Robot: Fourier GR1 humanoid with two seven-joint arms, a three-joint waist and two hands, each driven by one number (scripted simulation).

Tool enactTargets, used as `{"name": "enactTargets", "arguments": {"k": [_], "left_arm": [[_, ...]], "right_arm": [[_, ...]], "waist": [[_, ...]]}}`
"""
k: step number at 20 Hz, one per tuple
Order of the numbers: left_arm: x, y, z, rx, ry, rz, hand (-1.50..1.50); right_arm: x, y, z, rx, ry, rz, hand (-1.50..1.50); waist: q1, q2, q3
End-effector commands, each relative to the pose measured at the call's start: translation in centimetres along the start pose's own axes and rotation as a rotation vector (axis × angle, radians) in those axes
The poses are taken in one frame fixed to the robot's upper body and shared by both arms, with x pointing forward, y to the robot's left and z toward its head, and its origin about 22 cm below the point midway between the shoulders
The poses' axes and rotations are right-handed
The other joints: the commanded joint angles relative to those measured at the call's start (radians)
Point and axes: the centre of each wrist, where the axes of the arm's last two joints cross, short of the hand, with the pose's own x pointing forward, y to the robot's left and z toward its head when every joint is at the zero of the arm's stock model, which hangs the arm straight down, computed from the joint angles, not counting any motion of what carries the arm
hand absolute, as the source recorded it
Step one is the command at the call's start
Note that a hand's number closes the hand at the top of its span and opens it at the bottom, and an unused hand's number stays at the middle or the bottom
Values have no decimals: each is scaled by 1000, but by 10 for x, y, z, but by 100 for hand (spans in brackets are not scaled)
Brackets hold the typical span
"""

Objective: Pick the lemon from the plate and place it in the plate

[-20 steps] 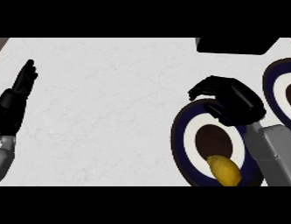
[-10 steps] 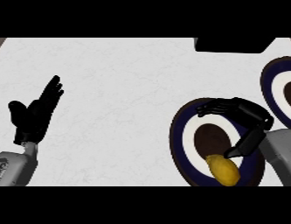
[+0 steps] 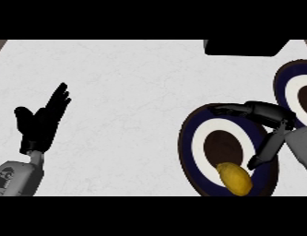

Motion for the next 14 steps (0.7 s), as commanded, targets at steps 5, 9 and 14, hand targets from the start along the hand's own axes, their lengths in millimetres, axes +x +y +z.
{"name": "enactTargets", "arguments": {"k": [5,9,14], "left_arm": [[-3,11,9,13,22,0,0],[11,-6,-6,6,0,-5,0],[5,7,4,1,3,-9,0]], "right_arm": [[-1,10,-2,296,-29,48,-150],[11,12,-23,381,7,151,-150],[20,3,-19,411,58,318,-150]], "waist": [[-6,-7,-1],[-14,-5,-2],[-12,-8,-3]]}}
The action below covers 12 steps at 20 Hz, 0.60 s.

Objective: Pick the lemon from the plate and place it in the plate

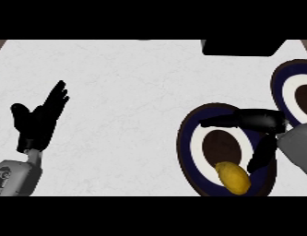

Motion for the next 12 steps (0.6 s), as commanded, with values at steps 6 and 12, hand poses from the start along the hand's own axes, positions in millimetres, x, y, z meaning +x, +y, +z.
{"name": "enactTargets", "arguments": {"k": [6,12], "left_arm": [[1,-6,2,2,21,8,0],[-13,-4,13,-4,14,8,0]], "right_arm": [[-3,13,-32,260,-41,104,-150],[-15,23,-38,322,-30,109,-150]], "waist": [[-5,-3,-1],[-1,-5,-2]]}}
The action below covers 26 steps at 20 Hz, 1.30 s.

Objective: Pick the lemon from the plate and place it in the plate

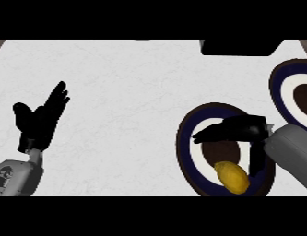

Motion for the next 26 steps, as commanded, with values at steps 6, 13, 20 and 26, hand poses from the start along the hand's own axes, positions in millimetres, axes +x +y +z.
{"name": "enactTargets", "arguments": {"k": [6,13,20,26], "left_arm": [[9,16,-6,6,2,-14,0],[-18,5,11,11,-3,-12,0],[1,9,12,2,-14,-5,0],[-1,1,5,10,-9,-12,0]], "right_arm": [[1,5,-19,148,-84,-31,-150],[-4,22,-23,140,-68,0,-150],[4,19,-34,284,-73,72,150],[13,26,-35,286,-176,84,150]], "waist": [[-16,-4,-1],[-16,-4,-1],[-6,-4,-1],[-15,-4,-1]]}}
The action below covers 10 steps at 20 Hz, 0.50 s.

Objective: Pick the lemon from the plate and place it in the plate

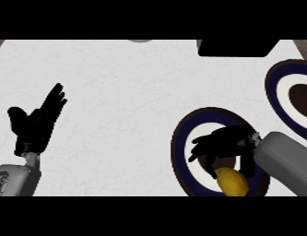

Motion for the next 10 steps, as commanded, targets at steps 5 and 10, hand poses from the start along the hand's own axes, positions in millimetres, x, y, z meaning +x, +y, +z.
{"name": "enactTargets", "arguments": {"k": [5,10], "left_arm": [[-2,-6,0,24,1,-6,0],[-14,9,8,29,33,-1,0]], "right_arm": [[14,29,-32,64,-151,-130,150],[-2,-7,5,-316,52,-126,150]], "waist": [[-10,7,6],[-16,6,6]]}}
